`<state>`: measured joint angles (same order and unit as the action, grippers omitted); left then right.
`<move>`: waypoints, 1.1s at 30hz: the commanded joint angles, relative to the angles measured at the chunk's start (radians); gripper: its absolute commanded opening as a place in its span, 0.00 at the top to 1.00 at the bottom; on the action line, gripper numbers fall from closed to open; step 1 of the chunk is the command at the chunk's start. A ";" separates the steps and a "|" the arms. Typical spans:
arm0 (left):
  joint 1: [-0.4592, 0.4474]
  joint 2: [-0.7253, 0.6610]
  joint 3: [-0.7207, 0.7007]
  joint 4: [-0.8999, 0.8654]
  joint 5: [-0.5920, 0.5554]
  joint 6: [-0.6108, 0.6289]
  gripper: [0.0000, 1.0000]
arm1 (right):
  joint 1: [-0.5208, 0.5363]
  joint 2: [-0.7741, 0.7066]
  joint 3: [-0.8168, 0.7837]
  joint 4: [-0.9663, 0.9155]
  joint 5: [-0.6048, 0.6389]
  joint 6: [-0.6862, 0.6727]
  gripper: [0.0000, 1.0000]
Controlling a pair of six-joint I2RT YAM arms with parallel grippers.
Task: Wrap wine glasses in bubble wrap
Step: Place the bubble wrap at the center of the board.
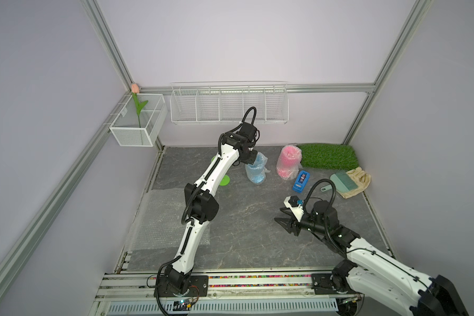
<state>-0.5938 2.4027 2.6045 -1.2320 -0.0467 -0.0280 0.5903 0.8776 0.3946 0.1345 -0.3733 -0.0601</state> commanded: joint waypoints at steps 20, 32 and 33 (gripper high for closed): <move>-0.001 -0.127 -0.020 0.301 -0.070 0.107 0.34 | -0.005 0.062 0.075 -0.132 0.163 0.022 0.39; -0.008 -0.579 -0.677 0.386 -0.128 -0.066 0.44 | -0.014 0.258 0.204 -0.166 0.311 0.156 0.35; -0.010 -0.622 -0.745 0.392 -0.148 -0.093 0.45 | -0.014 0.269 0.219 -0.181 0.328 0.161 0.36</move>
<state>-0.5980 1.8515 2.0140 -0.8612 -0.1429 -0.0219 0.5823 1.1217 0.5720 -0.0154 -0.1139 0.0540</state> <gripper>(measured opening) 0.558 0.646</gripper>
